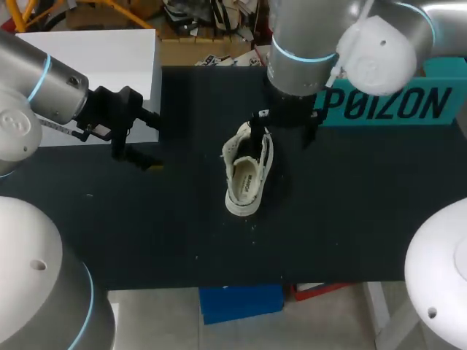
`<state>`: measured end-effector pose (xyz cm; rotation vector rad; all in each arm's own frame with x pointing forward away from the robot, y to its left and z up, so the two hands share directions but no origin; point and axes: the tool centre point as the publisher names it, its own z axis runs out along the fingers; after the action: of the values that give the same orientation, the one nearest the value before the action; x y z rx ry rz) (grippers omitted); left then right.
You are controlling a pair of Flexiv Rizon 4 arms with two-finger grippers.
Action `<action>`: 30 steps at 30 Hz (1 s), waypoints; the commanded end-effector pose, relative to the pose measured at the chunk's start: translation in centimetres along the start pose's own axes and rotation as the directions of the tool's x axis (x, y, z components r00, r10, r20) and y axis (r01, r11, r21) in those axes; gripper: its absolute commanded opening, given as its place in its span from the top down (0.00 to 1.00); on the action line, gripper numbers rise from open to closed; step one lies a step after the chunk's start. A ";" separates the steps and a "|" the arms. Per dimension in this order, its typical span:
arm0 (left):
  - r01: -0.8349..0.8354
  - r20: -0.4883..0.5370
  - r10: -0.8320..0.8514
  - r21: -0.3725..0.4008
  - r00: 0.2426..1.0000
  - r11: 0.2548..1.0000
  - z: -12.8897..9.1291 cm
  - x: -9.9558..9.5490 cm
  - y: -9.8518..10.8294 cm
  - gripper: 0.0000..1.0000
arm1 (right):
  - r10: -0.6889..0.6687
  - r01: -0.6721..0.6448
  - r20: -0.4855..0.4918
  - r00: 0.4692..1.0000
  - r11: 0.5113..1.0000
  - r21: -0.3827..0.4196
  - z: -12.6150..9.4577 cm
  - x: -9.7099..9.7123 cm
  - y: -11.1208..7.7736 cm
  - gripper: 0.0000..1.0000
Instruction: Take the shoe out of the shoebox, open the shoe tongue, remove and reinsert the insole, then place the shoe into the shoebox
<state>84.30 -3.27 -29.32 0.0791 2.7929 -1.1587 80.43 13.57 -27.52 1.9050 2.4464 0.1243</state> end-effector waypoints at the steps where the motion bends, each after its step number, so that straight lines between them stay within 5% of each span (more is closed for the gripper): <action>1: -0.001 0.004 0.001 -0.001 1.000 1.000 0.1 0.1 0.0 0.00 | -0.079 -0.022 0.297 0.952 0.946 0.324 2.1 1.7 2.0 0.00; 9: -0.001 0.004 0.001 -0.001 1.000 1.000 0.1 0.1 0.0 0.00 | 0.001 -0.083 0.279 0.960 0.956 0.282 4.3 2.0 3.5 0.00; 21: -0.001 0.004 0.001 -0.001 1.000 1.000 0.1 0.1 0.0 0.00 | 0.156 -0.194 0.224 0.962 0.968 0.158 6.2 -0.2 3.8 0.11; 30: -0.001 0.004 0.001 -0.001 1.000 1.000 0.1 0.1 0.0 0.00 | 0.181 -0.208 0.214 0.960 0.972 0.110 7.0 -1.2 4.5 0.08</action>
<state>84.29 -3.27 -29.33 0.0791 2.7929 -1.1587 85.95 14.39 -34.01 2.0792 2.1784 -0.2684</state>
